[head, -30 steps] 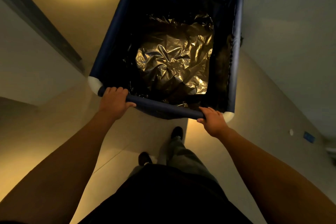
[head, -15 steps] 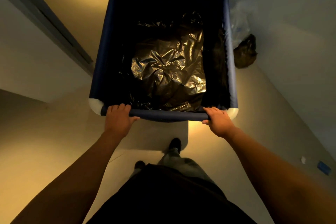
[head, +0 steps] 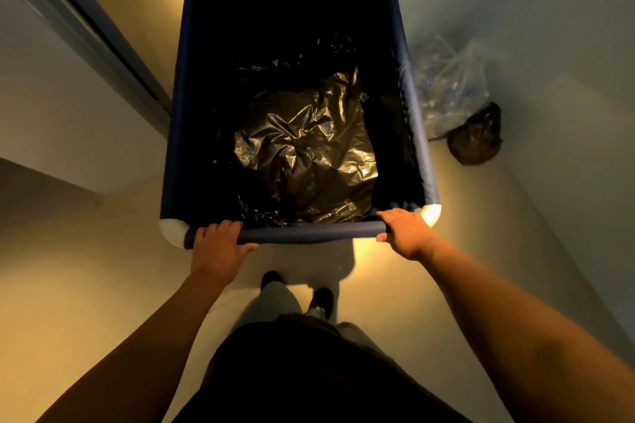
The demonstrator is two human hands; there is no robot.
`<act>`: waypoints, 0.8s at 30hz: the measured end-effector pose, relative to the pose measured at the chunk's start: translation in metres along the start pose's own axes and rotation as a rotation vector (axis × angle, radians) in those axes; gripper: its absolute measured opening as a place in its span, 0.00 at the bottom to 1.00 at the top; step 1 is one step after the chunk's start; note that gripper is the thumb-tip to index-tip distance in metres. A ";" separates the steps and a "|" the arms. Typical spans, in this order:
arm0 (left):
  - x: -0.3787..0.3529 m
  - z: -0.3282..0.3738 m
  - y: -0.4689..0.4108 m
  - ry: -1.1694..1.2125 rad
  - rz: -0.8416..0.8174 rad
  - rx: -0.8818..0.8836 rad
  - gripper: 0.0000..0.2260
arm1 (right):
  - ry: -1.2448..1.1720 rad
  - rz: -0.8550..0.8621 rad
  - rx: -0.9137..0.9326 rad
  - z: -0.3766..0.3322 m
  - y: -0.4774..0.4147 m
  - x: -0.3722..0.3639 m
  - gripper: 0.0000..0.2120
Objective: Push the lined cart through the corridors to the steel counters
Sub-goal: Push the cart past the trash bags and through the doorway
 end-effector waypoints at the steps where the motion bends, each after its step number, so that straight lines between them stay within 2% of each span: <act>1: 0.000 0.000 0.000 0.008 0.016 0.001 0.27 | 0.001 -0.004 0.006 0.001 0.000 0.001 0.29; 8: -0.001 0.002 0.001 0.012 0.059 -0.013 0.25 | -0.047 0.026 0.003 0.004 0.005 0.003 0.26; 12: -0.002 0.000 -0.001 0.026 0.051 -0.030 0.28 | -0.066 0.027 -0.011 0.005 0.004 0.002 0.24; 18: -0.007 -0.001 -0.004 0.021 0.037 -0.045 0.25 | -0.056 0.040 0.009 0.010 0.002 -0.002 0.25; 24: -0.001 0.003 0.005 0.019 0.058 -0.041 0.33 | -0.051 0.019 0.026 0.010 0.006 -0.002 0.28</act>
Point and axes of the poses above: each hand's wrist, its own y-axis away from the middle knuckle, its own x-axis out of the back of the hand, z = x × y, the point moved 1 cm from there along -y, towards the middle knuckle, and after that the axes turned 10 degrees about -y, right-handed, at the moved point
